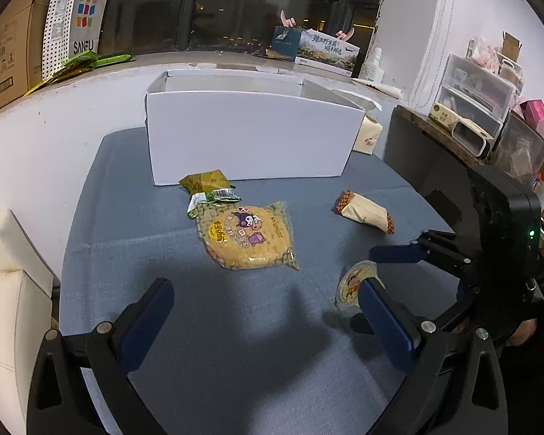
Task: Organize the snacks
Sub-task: 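Grasp the round yellow cookie bag with the left gripper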
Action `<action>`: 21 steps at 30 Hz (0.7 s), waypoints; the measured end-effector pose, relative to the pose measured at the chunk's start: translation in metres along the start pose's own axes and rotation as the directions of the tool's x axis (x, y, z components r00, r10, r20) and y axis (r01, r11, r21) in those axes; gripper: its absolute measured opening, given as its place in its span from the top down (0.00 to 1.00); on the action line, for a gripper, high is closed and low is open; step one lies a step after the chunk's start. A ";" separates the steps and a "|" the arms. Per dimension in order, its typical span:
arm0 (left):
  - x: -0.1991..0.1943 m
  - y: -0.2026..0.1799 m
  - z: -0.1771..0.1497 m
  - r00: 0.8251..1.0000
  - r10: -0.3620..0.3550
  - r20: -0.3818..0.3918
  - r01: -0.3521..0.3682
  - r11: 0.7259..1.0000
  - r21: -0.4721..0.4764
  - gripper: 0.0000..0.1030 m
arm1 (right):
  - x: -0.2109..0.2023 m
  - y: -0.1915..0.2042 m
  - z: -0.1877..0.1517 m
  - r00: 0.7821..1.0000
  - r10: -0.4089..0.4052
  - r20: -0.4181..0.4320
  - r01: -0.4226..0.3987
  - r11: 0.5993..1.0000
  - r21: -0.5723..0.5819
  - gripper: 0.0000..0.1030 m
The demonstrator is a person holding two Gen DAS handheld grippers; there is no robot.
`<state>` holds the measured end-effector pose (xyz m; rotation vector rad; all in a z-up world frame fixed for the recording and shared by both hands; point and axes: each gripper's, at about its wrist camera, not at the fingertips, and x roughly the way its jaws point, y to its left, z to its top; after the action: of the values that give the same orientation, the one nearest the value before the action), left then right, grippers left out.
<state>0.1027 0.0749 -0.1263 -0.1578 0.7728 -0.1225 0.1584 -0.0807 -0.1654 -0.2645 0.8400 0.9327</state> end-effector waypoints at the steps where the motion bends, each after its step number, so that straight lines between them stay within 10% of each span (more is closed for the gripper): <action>1: 0.000 0.000 -0.001 1.000 0.000 -0.002 0.000 1.000 -0.002 0.00 | 0.003 0.000 0.001 1.000 0.007 -0.007 -0.007 1.000 -0.006 0.15; 3: 0.001 0.000 -0.002 1.000 0.001 -0.007 -0.001 1.000 -0.002 0.00 | 0.010 0.000 0.002 0.999 0.031 -0.019 -0.031 0.999 -0.016 0.52; 21: 0.084 -0.004 0.029 0.989 0.030 -0.145 -0.025 0.999 0.037 0.00 | -0.060 -0.011 -0.010 0.993 0.004 0.114 -0.009 0.999 0.046 0.54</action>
<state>0.1830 0.0601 -0.1628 -0.1055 0.9174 -0.1221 0.1433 -0.1288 -0.1291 -0.1667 0.7567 0.9246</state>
